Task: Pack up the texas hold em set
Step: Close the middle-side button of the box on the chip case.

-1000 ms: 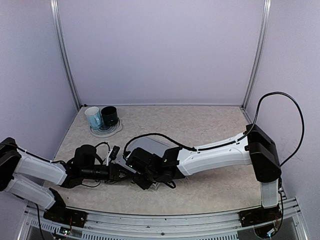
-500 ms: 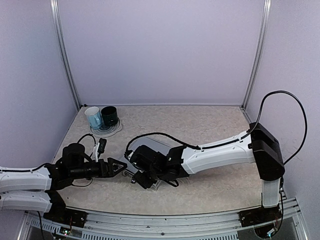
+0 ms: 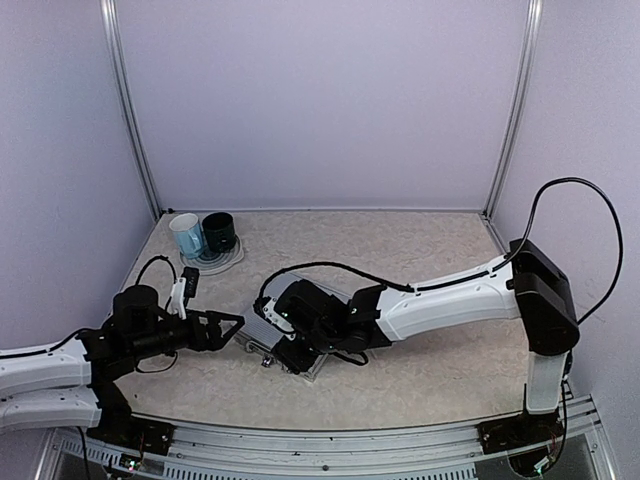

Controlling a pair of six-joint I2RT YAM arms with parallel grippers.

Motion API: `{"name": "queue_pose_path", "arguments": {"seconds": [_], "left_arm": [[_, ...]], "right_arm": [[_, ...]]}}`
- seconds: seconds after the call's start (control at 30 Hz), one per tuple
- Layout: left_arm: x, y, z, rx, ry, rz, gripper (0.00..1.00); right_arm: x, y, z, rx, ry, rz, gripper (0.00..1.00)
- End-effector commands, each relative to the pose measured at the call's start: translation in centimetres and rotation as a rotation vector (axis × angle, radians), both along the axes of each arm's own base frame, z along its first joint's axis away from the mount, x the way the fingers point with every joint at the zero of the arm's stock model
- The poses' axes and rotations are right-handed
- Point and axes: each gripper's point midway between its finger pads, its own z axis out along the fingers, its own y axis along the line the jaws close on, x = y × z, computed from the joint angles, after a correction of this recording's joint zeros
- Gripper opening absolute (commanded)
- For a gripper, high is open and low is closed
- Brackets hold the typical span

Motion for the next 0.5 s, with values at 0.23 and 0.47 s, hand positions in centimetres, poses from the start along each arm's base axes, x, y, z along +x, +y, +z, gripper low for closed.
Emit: {"name": "queue_pose_path", "arguments": {"seconds": [0.23, 0.47], "left_arm": [[0.1, -1.2, 1.1, 0.125, -0.177, -0.019, 0.99], [-0.3, -1.6, 1.3, 0.123, -0.186, -0.019, 0.99]], "right_arm": [[-1.2, -4.1, -3.5, -0.065, 0.154, 0.019, 0.66], [-1.4, -3.9, -0.9, 0.029, 0.155, 0.032, 0.71]]}}
